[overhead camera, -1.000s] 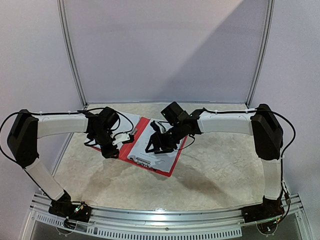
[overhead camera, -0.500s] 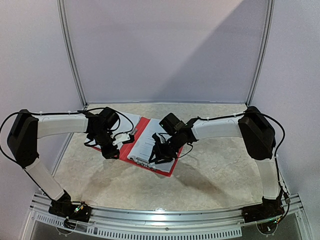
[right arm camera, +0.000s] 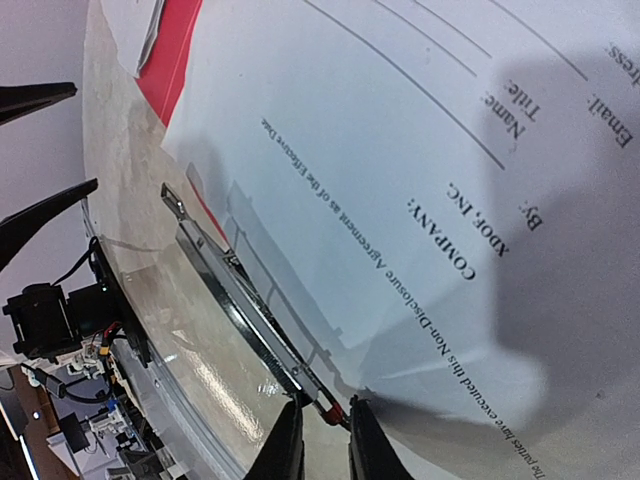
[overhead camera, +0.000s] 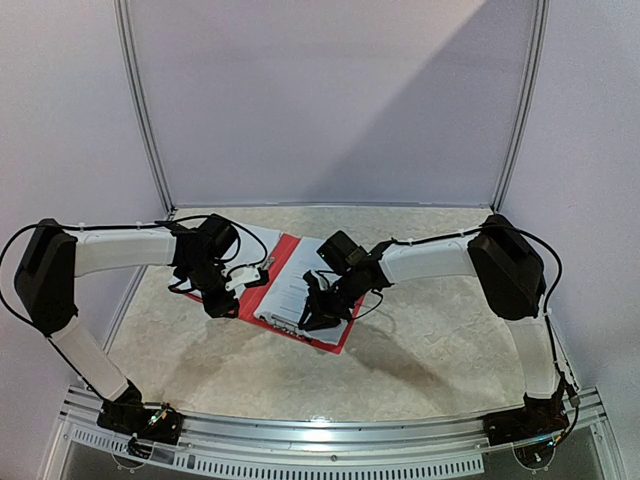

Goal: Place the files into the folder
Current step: Close the spring clip on the folder with some files.

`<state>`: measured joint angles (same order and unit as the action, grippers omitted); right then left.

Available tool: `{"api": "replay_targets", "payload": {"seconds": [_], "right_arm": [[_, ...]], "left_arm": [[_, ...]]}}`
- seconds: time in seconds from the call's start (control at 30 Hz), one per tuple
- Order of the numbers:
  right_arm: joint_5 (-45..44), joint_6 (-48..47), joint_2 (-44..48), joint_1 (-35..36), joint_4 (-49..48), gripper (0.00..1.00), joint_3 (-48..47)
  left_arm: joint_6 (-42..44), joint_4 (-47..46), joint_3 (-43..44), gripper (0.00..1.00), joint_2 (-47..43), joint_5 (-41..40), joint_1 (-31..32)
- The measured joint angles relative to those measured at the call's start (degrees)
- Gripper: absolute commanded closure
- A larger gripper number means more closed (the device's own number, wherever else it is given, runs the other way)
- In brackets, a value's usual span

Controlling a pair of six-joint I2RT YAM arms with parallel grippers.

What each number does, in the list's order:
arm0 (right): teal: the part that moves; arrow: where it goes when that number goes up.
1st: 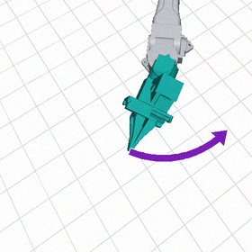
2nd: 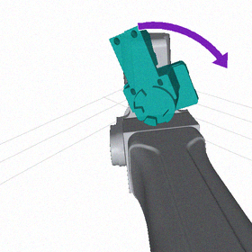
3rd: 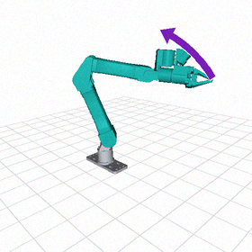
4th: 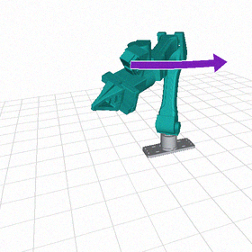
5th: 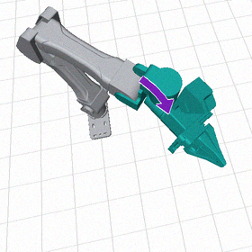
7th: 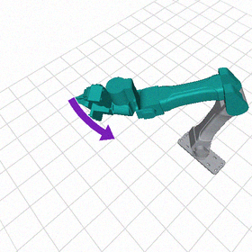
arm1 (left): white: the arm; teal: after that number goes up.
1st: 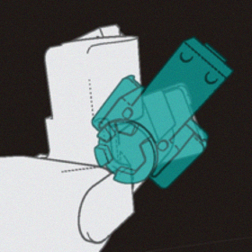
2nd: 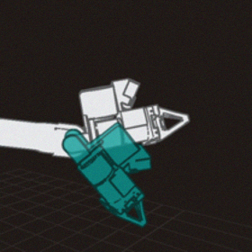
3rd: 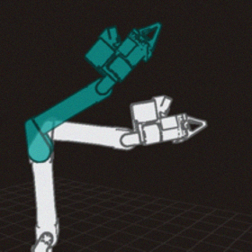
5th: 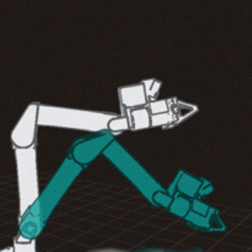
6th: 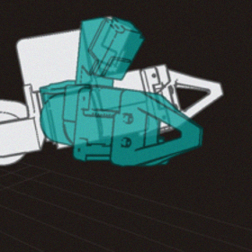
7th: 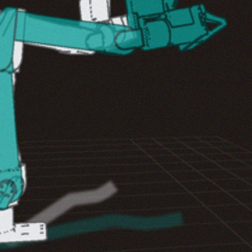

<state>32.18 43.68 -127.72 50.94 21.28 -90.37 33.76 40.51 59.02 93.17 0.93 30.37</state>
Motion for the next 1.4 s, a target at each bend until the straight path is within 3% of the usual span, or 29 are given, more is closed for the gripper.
{"api": "replay_targets", "payload": {"seconds": [0.23, 0.5, 0.77, 1.4], "right_arm": [[0.1, -0.2, 0.0, 0.0, 0.1, 0.86, -0.1], [0.1, -0.6, 0.0, 0.0, 0.3, 0.81, -0.1], [-0.3, -1.4, 1.6, -0.1, 1.5, 0.78, -0.1], [-3.1, -2.8, 6.6, -0.8, 3.7, 0.77, 1.2]], "left_arm": [[-0.2, 0.2, 0.0, 0.53, 0.0, 1.2, 0.2], [-2.2, 5.9, 7.2, 0.52, 1.6, 12.4, 0.4], [-4.2, 11.0, 13.7, 0.57, 10.2, 20.6, 0.5], [-6.9, 14.3, 16.2, 0.61, 16.9, 22.8, 0.5]]}}
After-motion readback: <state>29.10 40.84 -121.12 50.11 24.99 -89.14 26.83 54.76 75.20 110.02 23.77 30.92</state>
